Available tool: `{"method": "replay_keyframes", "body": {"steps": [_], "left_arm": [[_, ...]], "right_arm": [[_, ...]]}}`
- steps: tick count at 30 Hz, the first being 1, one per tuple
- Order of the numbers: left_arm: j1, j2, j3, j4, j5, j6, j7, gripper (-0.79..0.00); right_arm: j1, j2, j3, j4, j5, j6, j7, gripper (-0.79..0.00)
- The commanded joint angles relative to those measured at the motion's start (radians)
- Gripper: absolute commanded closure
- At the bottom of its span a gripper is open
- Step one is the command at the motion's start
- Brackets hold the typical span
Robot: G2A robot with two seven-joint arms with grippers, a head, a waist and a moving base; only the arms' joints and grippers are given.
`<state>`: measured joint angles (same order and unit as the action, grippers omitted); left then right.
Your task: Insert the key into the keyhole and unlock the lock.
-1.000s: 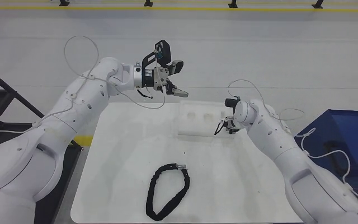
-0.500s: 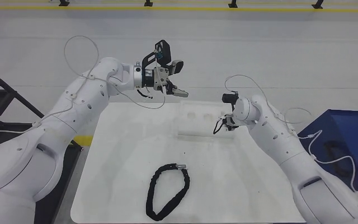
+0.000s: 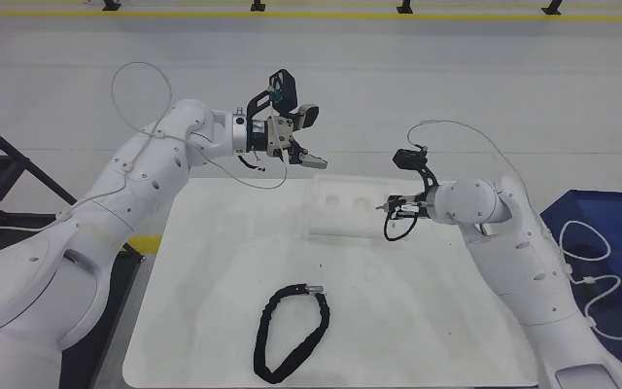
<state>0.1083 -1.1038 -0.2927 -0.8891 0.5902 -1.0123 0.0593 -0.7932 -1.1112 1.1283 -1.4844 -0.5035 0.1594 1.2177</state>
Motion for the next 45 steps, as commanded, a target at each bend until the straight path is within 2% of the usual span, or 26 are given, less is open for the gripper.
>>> {"method": "replay_keyframes", "body": {"steps": [1,9,18,25,45], "left_arm": [[0.000,0.000,0.000,0.000,0.000,0.000,0.000,-0.785],[0.000,0.000,0.000,0.000,0.000,0.000,0.000,-0.785],[0.000,0.000,0.000,0.000,0.000,0.000,0.000,-0.785],[0.000,0.000,0.000,0.000,0.000,0.000,0.000,-0.785],[0.000,0.000,0.000,0.000,0.000,0.000,0.000,-0.785]], "right_arm": [[-0.018,0.006,0.041,-0.033,0.053,-0.041,-0.003,0.000],[-0.090,0.029,0.189,-0.105,0.284,-0.242,-0.014,0.000],[-0.169,0.054,0.334,-0.140,0.569,-0.479,0.047,0.000],[-0.207,0.066,0.373,-0.136,0.626,-0.587,0.021,0.000],[-0.211,0.067,0.373,-0.136,0.642,-0.588,0.019,0.000]]}}
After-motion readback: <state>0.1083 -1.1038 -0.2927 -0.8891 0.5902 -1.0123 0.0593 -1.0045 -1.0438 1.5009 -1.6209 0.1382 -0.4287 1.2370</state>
